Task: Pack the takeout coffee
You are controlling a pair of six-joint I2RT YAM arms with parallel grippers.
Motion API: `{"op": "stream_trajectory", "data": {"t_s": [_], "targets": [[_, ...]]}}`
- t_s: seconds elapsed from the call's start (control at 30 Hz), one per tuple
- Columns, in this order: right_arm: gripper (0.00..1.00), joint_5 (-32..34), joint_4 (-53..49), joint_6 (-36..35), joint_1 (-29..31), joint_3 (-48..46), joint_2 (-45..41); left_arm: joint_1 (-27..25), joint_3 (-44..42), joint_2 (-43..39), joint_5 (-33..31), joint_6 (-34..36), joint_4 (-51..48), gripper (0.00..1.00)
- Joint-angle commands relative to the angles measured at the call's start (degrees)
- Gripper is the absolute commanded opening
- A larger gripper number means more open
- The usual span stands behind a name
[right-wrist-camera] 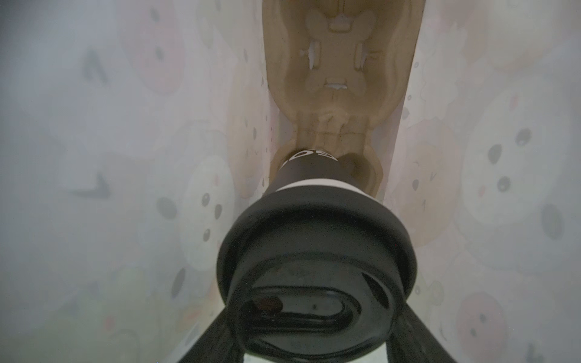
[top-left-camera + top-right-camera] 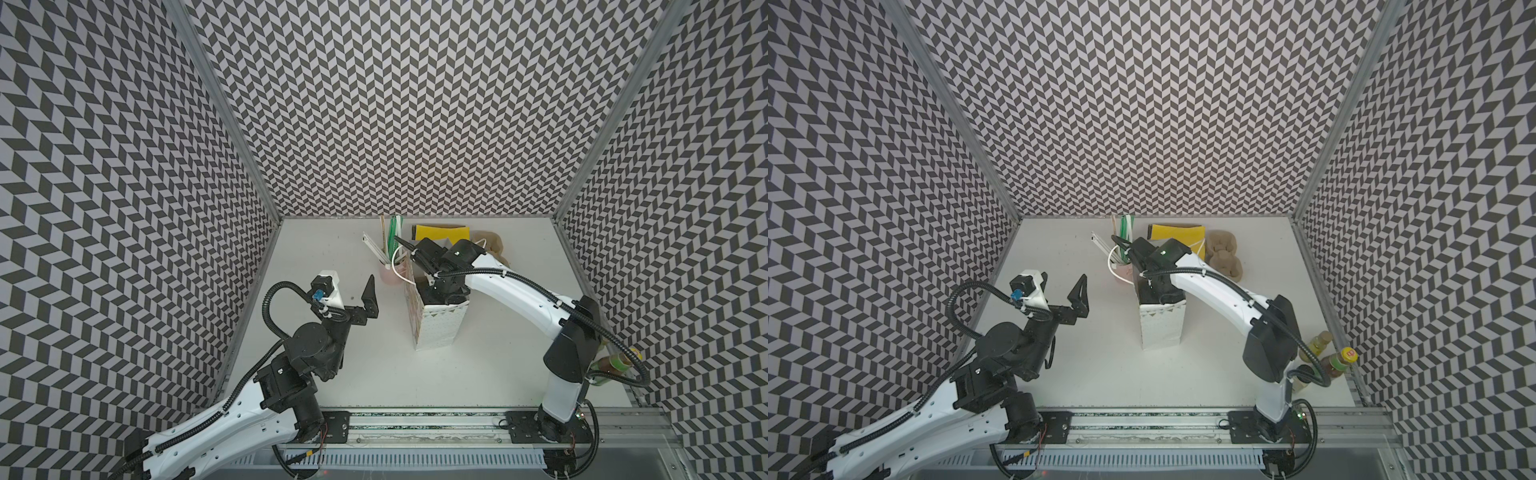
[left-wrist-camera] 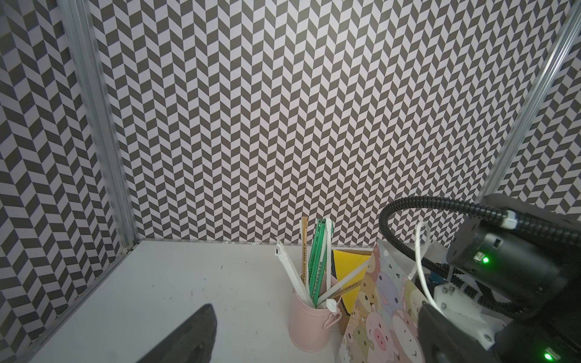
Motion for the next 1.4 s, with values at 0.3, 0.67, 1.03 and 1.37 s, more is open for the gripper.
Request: {"op": "stream_trajectory", "data": {"t_s": [0.3, 0.67, 1.03, 1.37], "targets": [[0.00, 2.14, 0.16, -1.16, 0.64, -4.89, 5.47, 0.23, 1.54, 0.37, 0.45, 0.35, 0.16, 1.00], [0.00, 3.64, 0.23, -1.71, 0.67, -7.55, 5.89, 0.20, 1.55, 0.19, 0.45, 0.44, 0.16, 1.00], [0.00, 2.71, 0.24, -2.48, 0.59, -4.38, 6.42, 0.23, 1.47, 0.11, 0.64, 0.44, 0.20, 1.00], [0.00, 3.46, 0.24, -2.83, 0.57, -6.25, 6.55, 0.23, 1.55, 0.36, 0.82, 0.44, 0.15, 1.00]]}}
